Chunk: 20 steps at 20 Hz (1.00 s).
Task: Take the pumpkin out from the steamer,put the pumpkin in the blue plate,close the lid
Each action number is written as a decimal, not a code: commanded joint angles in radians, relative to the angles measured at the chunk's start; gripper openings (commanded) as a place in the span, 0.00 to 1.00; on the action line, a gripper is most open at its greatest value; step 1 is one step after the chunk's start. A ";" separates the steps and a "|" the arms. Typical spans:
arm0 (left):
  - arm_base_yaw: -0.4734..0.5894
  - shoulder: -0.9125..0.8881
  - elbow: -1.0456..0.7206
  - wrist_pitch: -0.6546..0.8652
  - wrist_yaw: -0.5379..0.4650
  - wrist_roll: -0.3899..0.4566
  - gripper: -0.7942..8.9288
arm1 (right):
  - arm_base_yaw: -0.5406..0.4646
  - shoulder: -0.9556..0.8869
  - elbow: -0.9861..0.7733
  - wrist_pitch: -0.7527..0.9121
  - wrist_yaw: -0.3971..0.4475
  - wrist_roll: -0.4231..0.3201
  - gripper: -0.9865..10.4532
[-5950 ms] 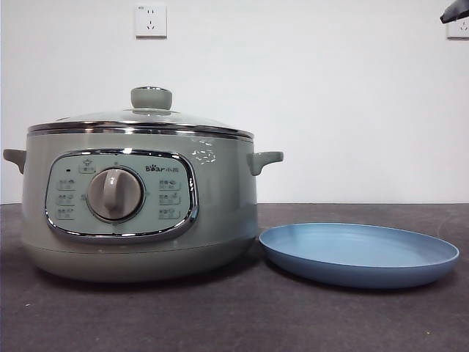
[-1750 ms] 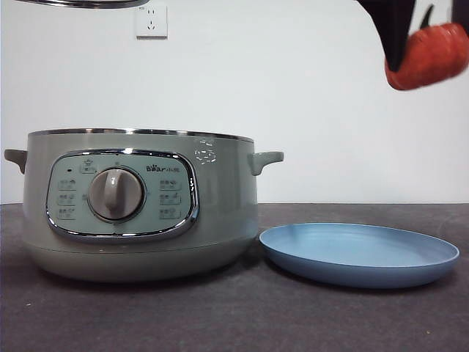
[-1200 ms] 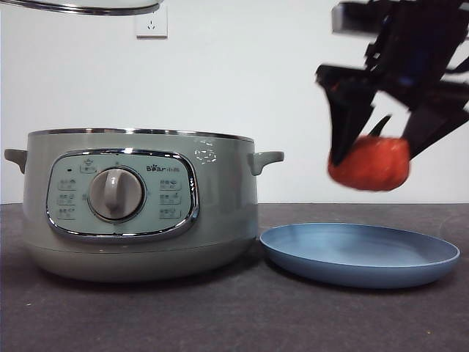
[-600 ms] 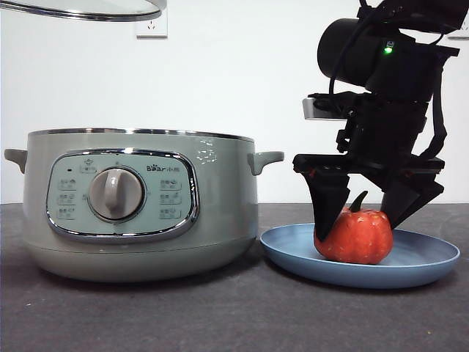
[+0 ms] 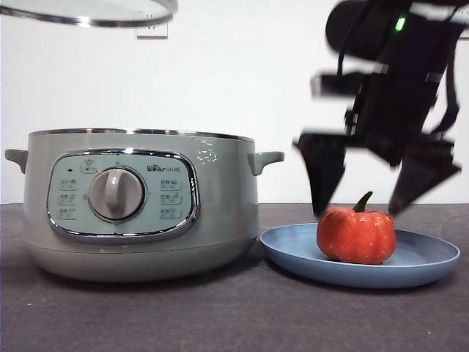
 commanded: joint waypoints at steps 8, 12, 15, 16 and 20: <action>-0.007 0.235 0.012 0.112 0.098 -0.032 0.07 | 0.001 -0.433 -0.010 -0.026 0.002 0.007 0.64; -0.035 0.339 0.012 0.187 0.103 -0.045 0.07 | 0.001 -0.558 -0.010 -0.042 0.007 0.007 0.63; -0.054 0.407 0.012 0.212 0.125 -0.045 0.07 | 0.000 -0.612 -0.010 -0.061 0.011 0.007 0.63; -0.057 0.432 0.012 0.214 0.122 -0.045 0.07 | 0.000 -0.623 -0.010 -0.069 0.014 0.007 0.63; -0.060 0.486 0.012 0.174 0.125 -0.045 0.07 | 0.000 -0.634 -0.010 -0.107 0.059 0.007 0.63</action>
